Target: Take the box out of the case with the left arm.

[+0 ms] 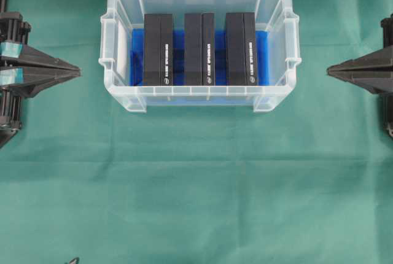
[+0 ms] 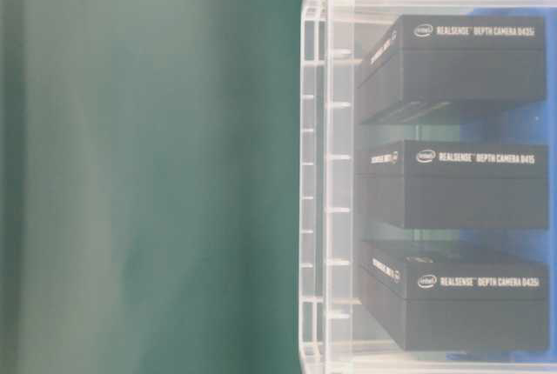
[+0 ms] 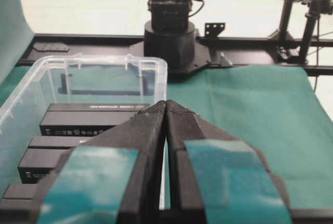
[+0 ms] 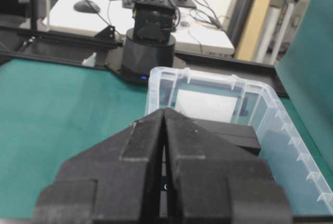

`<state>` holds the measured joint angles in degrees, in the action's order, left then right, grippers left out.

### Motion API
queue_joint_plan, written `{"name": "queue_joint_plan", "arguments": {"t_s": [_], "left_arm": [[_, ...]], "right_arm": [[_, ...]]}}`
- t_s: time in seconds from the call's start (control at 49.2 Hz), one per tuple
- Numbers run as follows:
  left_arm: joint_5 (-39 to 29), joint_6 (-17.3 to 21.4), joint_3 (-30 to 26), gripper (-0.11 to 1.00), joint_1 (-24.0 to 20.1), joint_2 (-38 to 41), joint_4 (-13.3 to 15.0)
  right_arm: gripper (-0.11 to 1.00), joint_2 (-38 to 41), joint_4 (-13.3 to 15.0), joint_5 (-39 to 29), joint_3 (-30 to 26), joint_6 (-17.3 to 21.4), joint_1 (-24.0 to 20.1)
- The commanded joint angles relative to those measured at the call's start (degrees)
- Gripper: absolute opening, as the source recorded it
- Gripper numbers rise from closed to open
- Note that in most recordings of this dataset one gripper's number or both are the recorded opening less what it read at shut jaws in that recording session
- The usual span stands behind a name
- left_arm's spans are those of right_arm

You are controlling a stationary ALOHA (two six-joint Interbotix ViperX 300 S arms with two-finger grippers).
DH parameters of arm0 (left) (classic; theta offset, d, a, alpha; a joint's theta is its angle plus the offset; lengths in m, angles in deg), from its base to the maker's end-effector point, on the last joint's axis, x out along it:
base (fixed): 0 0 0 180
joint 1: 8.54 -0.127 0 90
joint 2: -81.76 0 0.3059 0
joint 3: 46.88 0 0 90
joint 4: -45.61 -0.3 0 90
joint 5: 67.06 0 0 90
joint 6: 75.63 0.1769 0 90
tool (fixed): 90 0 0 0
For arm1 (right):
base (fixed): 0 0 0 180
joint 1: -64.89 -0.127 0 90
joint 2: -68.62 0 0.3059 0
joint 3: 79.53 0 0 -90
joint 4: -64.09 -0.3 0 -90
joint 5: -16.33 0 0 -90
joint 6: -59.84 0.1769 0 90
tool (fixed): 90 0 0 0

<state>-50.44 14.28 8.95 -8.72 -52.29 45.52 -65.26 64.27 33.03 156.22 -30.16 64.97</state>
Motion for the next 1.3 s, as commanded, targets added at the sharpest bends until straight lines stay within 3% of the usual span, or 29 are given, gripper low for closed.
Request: {"name": "queue_joint_plan", "arguments": {"t_s": [0.0, 0.244, 0.386, 0.65, 0.792, 1.117, 1.28], "left_arm": [[-1.23, 0.00, -1.23, 0.02, -0.53, 0.35, -0.97], [-3.16, -0.35, -2.02, 0.02, -1.14, -0.26, -1.05], [-5.27, -1.93, -6.24, 0.02, -1.14, -0.97, -1.05], [-23.73, -2.11, -20.83, 0.02, -1.14, -0.70, -1.14], [-29.71, -2.11, -27.16, 0.02, -1.23, -0.35, -1.14], [-33.84, -2.55, -28.21, 0.02, -1.23, 0.18, -1.14], [-41.75, -5.01, -29.44, 0.02, -1.23, 0.53, -1.14]], "right_arm": [[0.00, 0.35, -0.09, 0.09, -0.44, 0.26, 0.00], [0.00, 0.35, -0.09, -4.92, -2.55, 0.79, 0.00], [0.00, -0.09, -0.09, -7.38, -6.86, 0.79, 0.00], [0.00, 1.41, -0.09, -23.20, -20.65, 0.79, 0.00], [0.00, 3.25, 0.00, -29.97, -27.33, 0.79, 0.00], [0.00, 4.31, -0.09, -34.45, -29.44, 1.14, 0.00], [0.00, 4.83, -0.09, -41.57, -31.11, 3.34, 0.00]]}}
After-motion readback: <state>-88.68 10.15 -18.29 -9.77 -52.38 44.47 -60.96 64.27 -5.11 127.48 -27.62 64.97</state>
